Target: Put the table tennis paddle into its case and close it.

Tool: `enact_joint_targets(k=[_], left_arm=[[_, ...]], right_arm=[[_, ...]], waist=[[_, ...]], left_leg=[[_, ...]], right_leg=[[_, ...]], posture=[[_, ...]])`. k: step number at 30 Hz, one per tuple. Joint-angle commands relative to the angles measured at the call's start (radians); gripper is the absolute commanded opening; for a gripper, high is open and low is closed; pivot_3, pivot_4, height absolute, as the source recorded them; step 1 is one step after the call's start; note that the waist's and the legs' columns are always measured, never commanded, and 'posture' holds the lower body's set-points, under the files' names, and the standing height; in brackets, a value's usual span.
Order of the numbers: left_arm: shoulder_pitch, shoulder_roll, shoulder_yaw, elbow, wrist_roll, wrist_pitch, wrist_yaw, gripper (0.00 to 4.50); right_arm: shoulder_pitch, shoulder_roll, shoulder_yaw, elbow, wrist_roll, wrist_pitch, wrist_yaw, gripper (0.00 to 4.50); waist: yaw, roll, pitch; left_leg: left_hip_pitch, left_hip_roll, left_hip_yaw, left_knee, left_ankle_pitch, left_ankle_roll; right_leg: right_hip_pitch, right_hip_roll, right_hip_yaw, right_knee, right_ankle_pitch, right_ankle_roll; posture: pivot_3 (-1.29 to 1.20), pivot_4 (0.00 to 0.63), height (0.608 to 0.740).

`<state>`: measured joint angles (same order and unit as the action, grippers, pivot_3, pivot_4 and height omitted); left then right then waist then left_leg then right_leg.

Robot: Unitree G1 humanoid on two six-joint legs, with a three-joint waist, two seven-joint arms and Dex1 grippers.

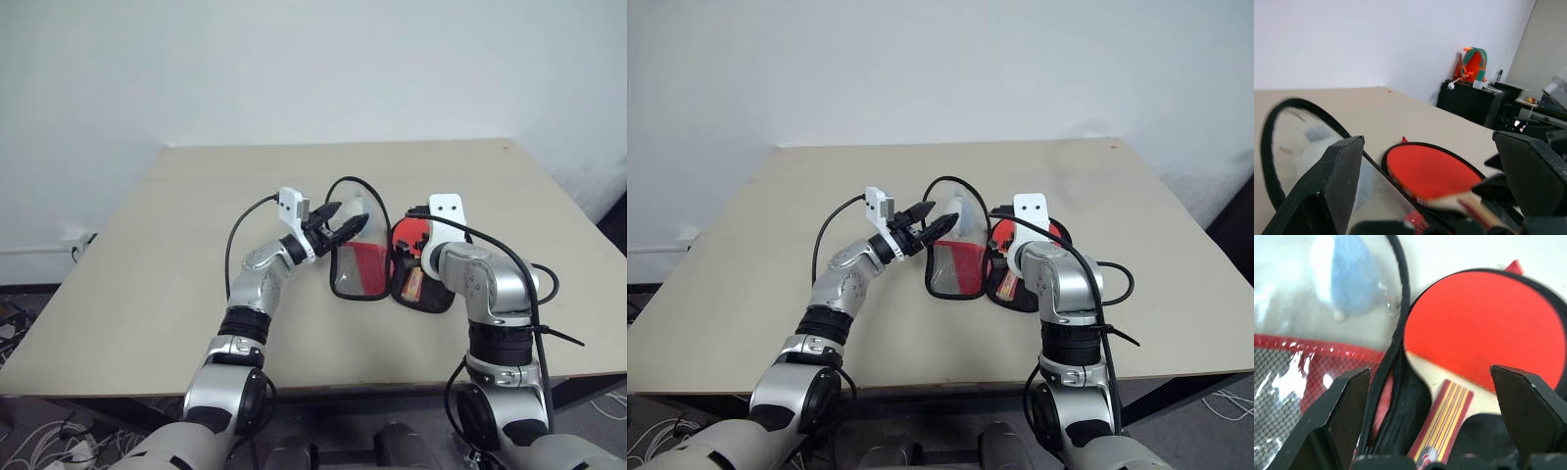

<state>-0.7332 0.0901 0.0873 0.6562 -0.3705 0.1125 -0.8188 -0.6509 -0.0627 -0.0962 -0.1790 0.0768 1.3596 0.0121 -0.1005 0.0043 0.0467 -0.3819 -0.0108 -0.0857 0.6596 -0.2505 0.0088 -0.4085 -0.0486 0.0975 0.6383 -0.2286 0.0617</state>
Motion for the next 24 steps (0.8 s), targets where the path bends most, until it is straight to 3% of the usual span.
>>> enact_joint_targets(k=[1, 11, 23, 24], left_arm=[[-0.026, 0.003, 0.006, -0.041, -0.008, -0.004, -0.004, 4.5], [-0.036, 0.033, 0.032, -0.013, -0.002, -0.028, 0.02, 4.5], [-0.082, 0.152, 0.109, 0.153, 0.041, -0.094, 0.14, 4.5], [-0.081, 0.158, 0.099, 0.167, 0.057, -0.096, 0.149, 4.5]], right_arm=[[-0.002, 0.002, -0.014, -0.024, 0.004, -0.005, -0.004, 4.22], [-0.007, -0.001, -0.058, -0.016, 0.008, -0.035, -0.002, 4.22], [0.004, -0.056, -0.069, -0.004, 0.017, -0.105, 0.026, 4.22], [0.005, -0.057, -0.072, -0.002, 0.021, -0.111, 0.031, 4.05]], waist=[[0.001, 0.0, 0.0], [0.0, 0.0, 0.0], [0.005, -0.001, 0.001], [0.005, -0.001, 0.001]], left_leg=[[0.0, 0.0, 0.0, 0.0, 0.0, 0.0], [0.0, 0.0, 0.0, 0.0, 0.0, 0.0], [0.0, 0.0, -0.001, 0.0, 0.0, 0.0], [0.0, 0.0, -0.001, 0.0, 0.0, 0.0]], right_leg=[[0.0, 0.0, 0.0, 0.0, 0.0, 0.0], [0.0, 0.0, 0.0, 0.0, 0.0, 0.0], [0.0, 0.0, 0.0, 0.0, 0.0, 0.0], [0.0, 0.0, 0.0, 0.0, 0.0, 0.0]], posture=[[0.0, 0.0, 0.74], [0.0, 0.0, 0.74], [0.0, 0.0, 0.74], [0.0, 0.0, 0.74]])
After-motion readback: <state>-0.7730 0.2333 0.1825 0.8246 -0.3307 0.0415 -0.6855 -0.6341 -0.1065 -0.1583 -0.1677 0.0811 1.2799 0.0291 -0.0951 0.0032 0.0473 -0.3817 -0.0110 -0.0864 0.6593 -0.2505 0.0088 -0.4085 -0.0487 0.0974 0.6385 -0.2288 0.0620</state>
